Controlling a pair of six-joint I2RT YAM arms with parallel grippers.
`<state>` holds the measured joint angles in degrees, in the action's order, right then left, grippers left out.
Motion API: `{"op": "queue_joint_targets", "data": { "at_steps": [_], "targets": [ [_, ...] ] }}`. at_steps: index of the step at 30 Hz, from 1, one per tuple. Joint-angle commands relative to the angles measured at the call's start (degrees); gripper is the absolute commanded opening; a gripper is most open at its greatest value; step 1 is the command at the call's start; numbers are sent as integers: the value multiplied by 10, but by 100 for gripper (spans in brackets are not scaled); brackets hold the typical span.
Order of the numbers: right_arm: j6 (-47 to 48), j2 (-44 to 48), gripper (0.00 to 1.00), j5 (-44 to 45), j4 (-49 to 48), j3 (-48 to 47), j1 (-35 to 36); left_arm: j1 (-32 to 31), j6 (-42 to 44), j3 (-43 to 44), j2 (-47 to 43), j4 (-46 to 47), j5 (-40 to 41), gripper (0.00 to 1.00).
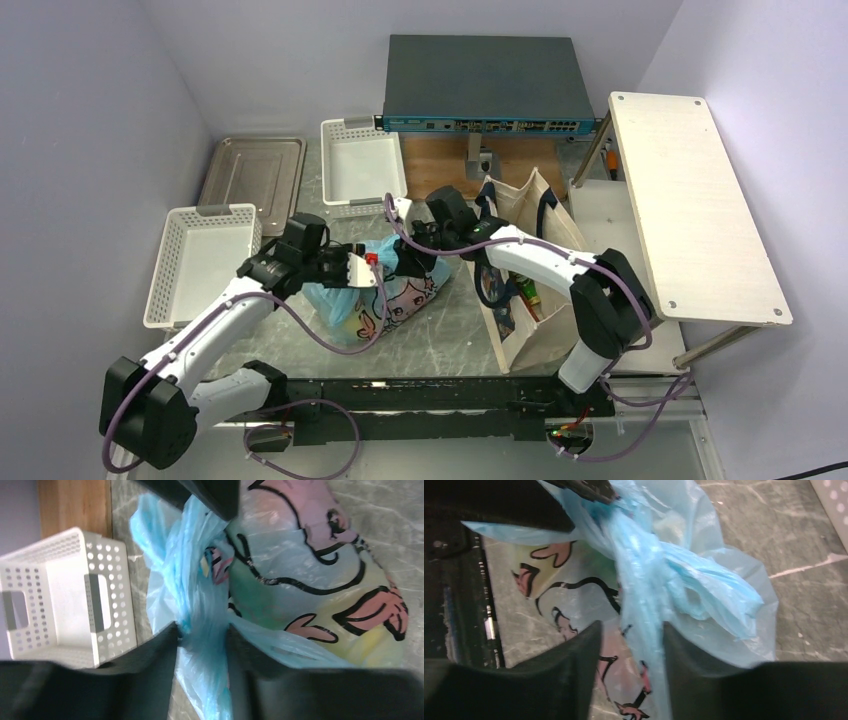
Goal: Untie the knot of the grocery bags and take out the mixed food
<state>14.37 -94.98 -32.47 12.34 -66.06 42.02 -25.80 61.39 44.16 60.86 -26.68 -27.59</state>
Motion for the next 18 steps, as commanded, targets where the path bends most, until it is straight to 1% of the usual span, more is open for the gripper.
{"op": "queue_joint_targets", "data": {
  "at_steps": [1, 2, 3, 4, 5, 7, 9, 13, 16, 17, 18],
  "targets": [
    [14, 17, 29, 34, -15, -17, -15, -2, 4, -1, -22, 36, 60, 27],
    [17, 23, 21, 38, -13, -12, -19, -2, -1, -4, -36, 36, 64, 19],
    [21, 30, 9, 41, -8, -8, -23, -2, -3, -10, -50, 29, 70, 12],
    [24, 35, 0, 45, -4, -4, -27, -1, -8, -17, -64, 25, 79, 4],
    [26, 42, 0, 50, 0, -1, -33, 4, -17, -24, -78, 24, 85, 0],
    [34, 54, 0, 54, 11, 3, -44, 28, -37, -29, -106, 13, 77, 0],
    [44, 66, 0, 54, 24, 7, -59, 65, -63, -25, -129, -5, 51, 0],
    [68, 91, 0, 47, 59, 20, -103, 175, -108, -19, -164, -30, -29, 0],
    [91, 110, 0, 41, 83, 36, -127, 274, -120, -13, -168, -54, -114, 0],
    [98, 115, 0, 39, 89, 44, -130, 301, -126, -9, -166, -63, -139, 0],
    [106, 121, 0, 36, 94, 51, -133, 311, -138, -4, -163, -69, -157, 0]
  ]
}}
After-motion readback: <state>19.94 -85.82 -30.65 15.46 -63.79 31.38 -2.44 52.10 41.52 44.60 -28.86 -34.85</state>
